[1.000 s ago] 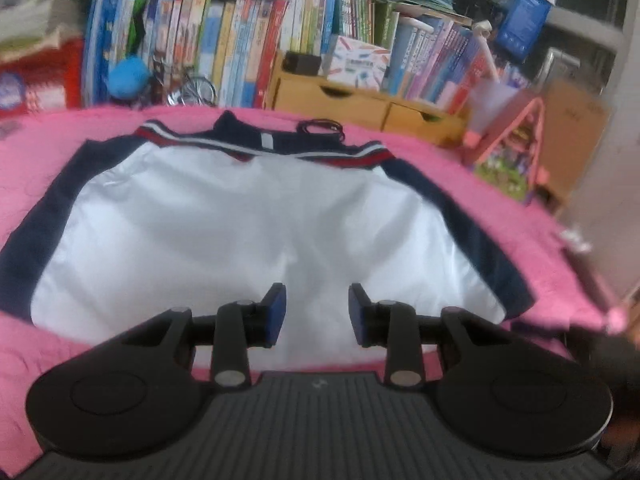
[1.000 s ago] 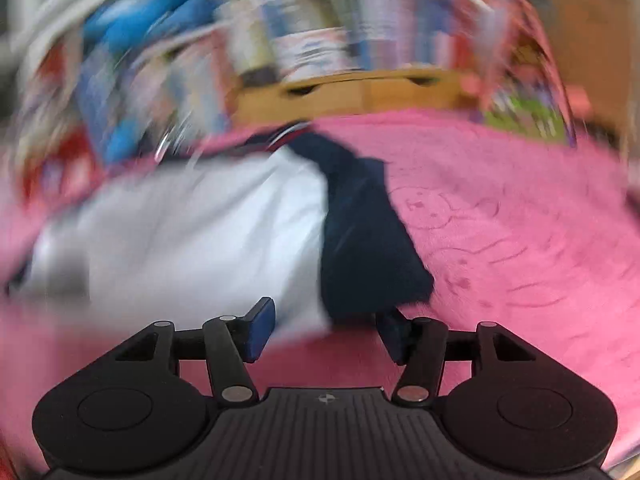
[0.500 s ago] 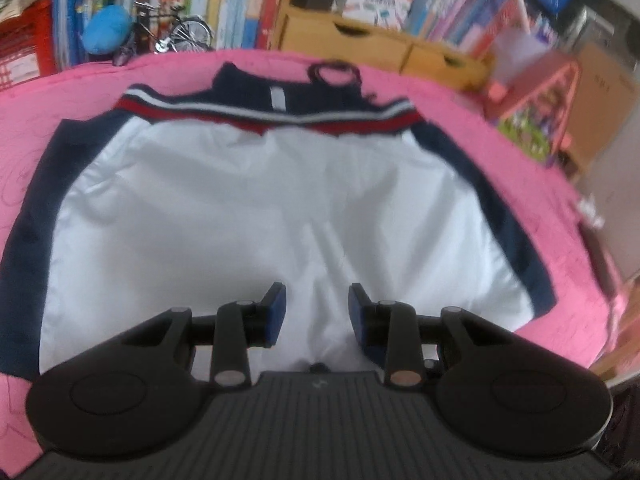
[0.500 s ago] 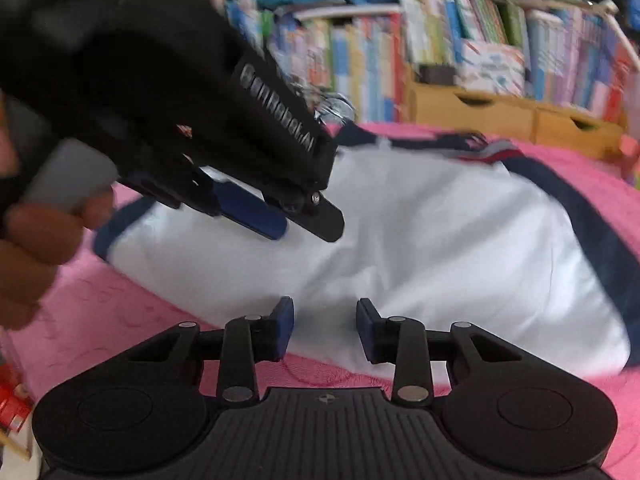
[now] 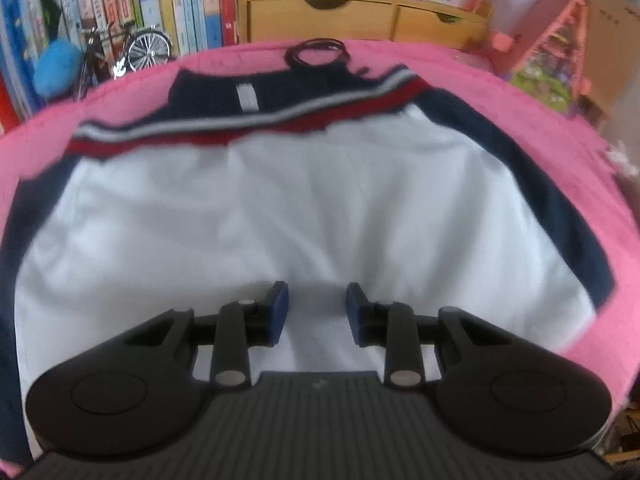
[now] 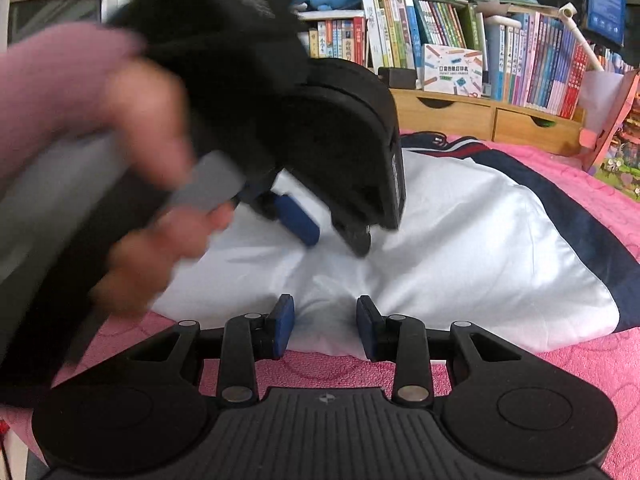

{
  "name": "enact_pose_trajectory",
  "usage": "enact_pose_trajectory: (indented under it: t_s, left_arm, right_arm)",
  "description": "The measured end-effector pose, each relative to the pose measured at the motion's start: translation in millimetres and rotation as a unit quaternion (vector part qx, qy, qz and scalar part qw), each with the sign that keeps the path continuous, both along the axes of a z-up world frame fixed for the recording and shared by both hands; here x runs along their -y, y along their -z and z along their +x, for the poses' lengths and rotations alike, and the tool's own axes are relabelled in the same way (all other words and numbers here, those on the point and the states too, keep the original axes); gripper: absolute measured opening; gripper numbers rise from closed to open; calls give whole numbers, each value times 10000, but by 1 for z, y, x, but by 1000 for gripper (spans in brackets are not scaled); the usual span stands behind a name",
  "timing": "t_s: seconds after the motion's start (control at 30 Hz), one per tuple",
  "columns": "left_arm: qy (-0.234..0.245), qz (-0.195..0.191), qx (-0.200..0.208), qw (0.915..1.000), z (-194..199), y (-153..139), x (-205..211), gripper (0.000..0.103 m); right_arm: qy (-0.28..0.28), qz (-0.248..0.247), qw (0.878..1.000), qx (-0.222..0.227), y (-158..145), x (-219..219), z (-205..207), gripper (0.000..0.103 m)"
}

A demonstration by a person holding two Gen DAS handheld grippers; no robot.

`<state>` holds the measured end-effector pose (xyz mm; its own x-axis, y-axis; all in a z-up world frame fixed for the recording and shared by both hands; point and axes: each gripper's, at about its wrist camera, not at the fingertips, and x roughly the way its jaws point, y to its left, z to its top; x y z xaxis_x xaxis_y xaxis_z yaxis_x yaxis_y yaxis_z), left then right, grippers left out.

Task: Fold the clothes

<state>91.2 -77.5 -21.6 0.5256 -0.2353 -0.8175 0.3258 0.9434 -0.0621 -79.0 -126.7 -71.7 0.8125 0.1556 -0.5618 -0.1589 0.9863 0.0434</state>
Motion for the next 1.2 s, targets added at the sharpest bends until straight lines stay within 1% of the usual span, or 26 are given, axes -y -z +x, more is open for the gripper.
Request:
enact_pose_trajectory:
  t_s: [0.03, 0.07, 0.23, 0.33, 0.43, 0.5, 0.57, 0.73, 0.8, 0.87, 0.9, 0.97, 1.0, 1.07, 1.1, 1.2]
  left_arm:
    - [-29, 68, 38, 10000, 14, 1, 2, 28]
    - [-72, 58, 33, 10000, 29, 2, 2, 28]
    - [-495, -105, -128, 9986, 95, 4, 0, 26]
    - [-589, -143, -141, 9981, 112, 3, 1, 26]
    - [-652, -178, -147, 9976, 111, 0, -1, 26]
    - [-685, -37, -55, 9976, 101, -5, -3, 26]
    - [-662, -2, 69, 9978, 83, -14, -5, 24]
    - [-122, -174, 219, 9995, 15, -35, -17, 25]
    - [-36, -266, 310, 9992, -12, -38, -24, 25]
    - [-132, -332, 589, 9976, -37, -39, -29, 26]
    - [-224, -343, 736, 9964, -50, -37, -30, 26]
    - [-432, -354, 1029, 9931, -76, -31, -32, 26]
    - [-518, -473, 1045, 9920, -87, -27, -31, 26]
    - [-677, -779, 999, 9896, -108, -19, -28, 26]
    - [-709, -873, 1019, 9884, -118, -18, -24, 26]
    - [-645, -875, 1155, 9873, -142, -17, -8, 26]
  right_arm:
    - [-1, 7, 10000, -1, 0, 0, 0, 35]
    - [-4, 15, 10000, -3, 0, 1, 0, 35]
    - [-65, -1, 10000, 15, 0, 2, -3, 35]
    - [-121, 5, 9999, 27, 0, 3, -5, 35]
    - [-158, 12, 9999, 27, 0, 3, -8, 35]
    - [-181, 39, 9998, 11, 0, 4, -8, 35]
    - [-196, 66, 9998, -1, -1, 6, -8, 35]
    - [-222, 211, 9995, -45, -4, 12, -3, 35]
    - [-302, 493, 9983, -14, -9, 21, -7, 34]
    - [-387, 876, 9951, 246, -19, 40, -18, 34]
    - [-338, 965, 9940, 397, -23, 51, -24, 38]
    - [-128, 1099, 9917, 653, -29, 74, -34, 43]
    - [67, 1205, 9905, 654, -29, 89, -36, 45]
    - [504, 1411, 9870, 588, -28, 118, -37, 46]
    - [725, 1474, 9849, 546, -25, 132, -38, 46]
    - [1414, 1494, 9777, 418, -16, 165, -38, 48]
